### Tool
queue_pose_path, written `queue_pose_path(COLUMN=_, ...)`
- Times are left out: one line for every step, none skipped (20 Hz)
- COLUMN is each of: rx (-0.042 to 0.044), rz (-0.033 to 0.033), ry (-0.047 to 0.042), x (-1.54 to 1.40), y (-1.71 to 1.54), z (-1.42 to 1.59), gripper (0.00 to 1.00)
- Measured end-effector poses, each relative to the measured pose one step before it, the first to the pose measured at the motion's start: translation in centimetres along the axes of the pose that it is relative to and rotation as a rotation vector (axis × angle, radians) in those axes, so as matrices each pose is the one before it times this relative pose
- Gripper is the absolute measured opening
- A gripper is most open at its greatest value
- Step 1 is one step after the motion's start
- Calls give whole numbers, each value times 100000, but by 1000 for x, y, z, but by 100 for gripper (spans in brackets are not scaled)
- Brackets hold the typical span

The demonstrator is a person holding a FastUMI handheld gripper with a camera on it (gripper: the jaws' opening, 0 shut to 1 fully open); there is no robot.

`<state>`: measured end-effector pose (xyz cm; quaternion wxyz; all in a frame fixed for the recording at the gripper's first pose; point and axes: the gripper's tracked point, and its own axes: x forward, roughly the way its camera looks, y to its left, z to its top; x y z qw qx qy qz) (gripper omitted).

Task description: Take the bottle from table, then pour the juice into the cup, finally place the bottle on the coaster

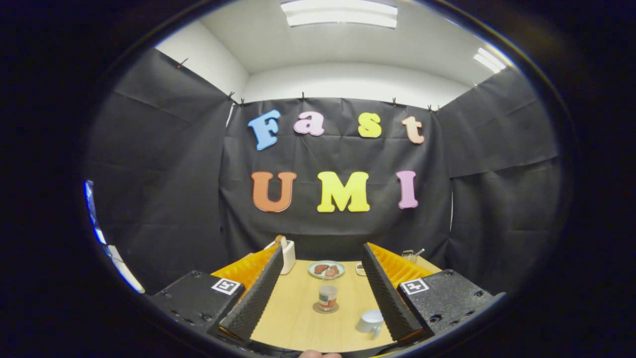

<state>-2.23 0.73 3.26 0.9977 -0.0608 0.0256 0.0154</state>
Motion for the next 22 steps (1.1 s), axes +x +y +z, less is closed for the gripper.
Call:
queue_pose_path(rx=723, rz=-31, ry=68, x=126, y=-35, z=-198, gripper=100)
queue_pose_path(rx=501, rz=-94, ry=341, x=139, y=-144, z=-121, gripper=100)
queue_pose_path(rx=578, rz=169, ry=258, x=-15, y=-36, z=-138, gripper=100)
queue_pose_path(rx=411, rz=18, ry=114, x=79, y=-95, z=-115, gripper=100)
queue_pose_path(rx=346, rz=-158, ry=-21, x=116, y=-183, z=-46, gripper=100)
queue_pose_path(rx=233, rz=-303, ry=-40, x=44, y=-186, z=-32, gripper=100)
queue_pose_path(rx=67, rz=-52, ry=37, x=38, y=-93, z=121, gripper=100)
queue_pose_path(rx=-188, rz=-109, ry=-181, x=112, y=-24, z=16, gripper=100)
queue_pose_path(rx=-286, rz=-316, ry=-153, x=117, y=-121, z=113, gripper=100)
queue_pose_path(rx=-334, rz=-436, ry=16, x=-8, y=-127, z=-30, gripper=100)
queue_pose_path(rx=-239, rz=129, ry=-33, x=-62, y=31, z=-3, gripper=100)
queue_pose_path(rx=-250, rz=-71, ry=114, x=86, y=137, z=6, gripper=100)
queue_pose_path(rx=-766, rz=-391, ry=367, x=-20, y=-45, z=-22, gripper=100)
queue_pose_path(rx=-1278, rz=-644, ry=169, x=-61, y=-247, z=-37, gripper=100)
queue_pose_path(rx=-768, rz=-387, ry=-14, x=-95, y=-58, z=179, gripper=100)
queue_pose_path(rx=-232, rz=-137, ry=-252, x=-72, y=92, z=61, gripper=100)
queue_pose_path(rx=-229, rz=-289, ry=-181, x=-77, y=47, z=98, gripper=100)
queue_pose_path(rx=-176, rz=38, ry=-156, x=-15, y=10, z=-42, gripper=100)
queue_pose_path(rx=208, rz=235, ry=57, x=3, y=123, z=-40, gripper=100)
queue_pose_path(rx=491, rz=425, ry=53, x=-79, y=99, z=-73, gripper=100)
queue_pose_path(rx=352, rz=217, ry=148, x=-168, y=29, z=-52, gripper=100)
queue_pose_path(rx=114, rz=162, ry=-47, x=42, y=-78, z=-46, gripper=100)
